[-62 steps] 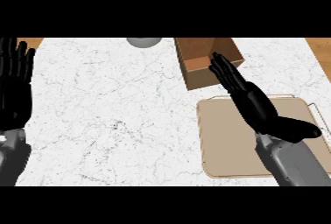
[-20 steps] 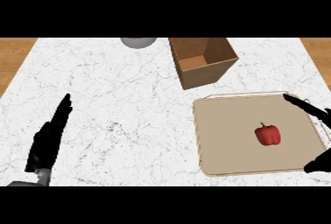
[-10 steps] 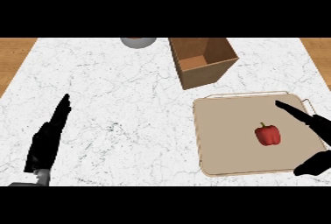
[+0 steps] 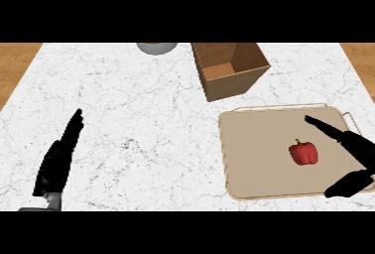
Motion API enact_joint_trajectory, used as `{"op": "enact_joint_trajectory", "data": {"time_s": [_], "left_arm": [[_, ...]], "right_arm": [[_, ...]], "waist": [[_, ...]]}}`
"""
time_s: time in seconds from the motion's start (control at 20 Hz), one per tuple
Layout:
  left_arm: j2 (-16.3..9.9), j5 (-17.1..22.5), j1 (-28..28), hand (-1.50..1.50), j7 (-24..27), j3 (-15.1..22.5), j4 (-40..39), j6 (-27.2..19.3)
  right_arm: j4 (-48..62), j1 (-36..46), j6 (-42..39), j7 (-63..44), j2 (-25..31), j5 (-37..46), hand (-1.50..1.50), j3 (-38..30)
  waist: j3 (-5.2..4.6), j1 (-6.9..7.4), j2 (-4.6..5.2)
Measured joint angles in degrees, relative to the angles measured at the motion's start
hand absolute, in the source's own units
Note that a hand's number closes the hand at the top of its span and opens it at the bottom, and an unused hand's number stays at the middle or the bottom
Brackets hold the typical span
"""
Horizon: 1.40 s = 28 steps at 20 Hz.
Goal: Pick the bell pepper from the tray and place it in the cardboard box
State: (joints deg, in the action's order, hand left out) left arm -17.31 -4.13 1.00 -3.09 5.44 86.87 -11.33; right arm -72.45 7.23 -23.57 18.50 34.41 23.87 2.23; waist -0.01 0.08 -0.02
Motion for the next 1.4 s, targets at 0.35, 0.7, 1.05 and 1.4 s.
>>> {"op": "enact_joint_trajectory", "data": {"time_s": [0.35,0.7,1.05,1.4], "left_arm": [[0.79,-0.78,-0.04,0.0,-1.17,-2.76,1.26,3.15],[3.35,-3.54,-0.89,0.0,-2.28,-4.12,1.5,4.43],[4.12,-4.78,-0.14,0.0,-2.35,-5.77,2.69,6.22],[5.07,-5.69,0.37,0.0,-2.11,-7.33,3.11,7.78]], "right_arm": [[3.2,1.29,0.95,1.96,-3.92,4.22,-1.5,-1.47],[5.79,2.65,-0.06,3.47,-5.89,7.28,-1.5,-3.8],[8.86,3.63,2.46,4.62,-9.17,11.66,-1.5,-3.19],[9.34,4.16,0.95,5.02,-10.45,13.33,1.5,-3.71]], "waist": [[0.01,0.07,0.01],[0.02,0.04,0.02],[0.02,0.08,0.02],[-0.11,0.08,-0.09]]}}
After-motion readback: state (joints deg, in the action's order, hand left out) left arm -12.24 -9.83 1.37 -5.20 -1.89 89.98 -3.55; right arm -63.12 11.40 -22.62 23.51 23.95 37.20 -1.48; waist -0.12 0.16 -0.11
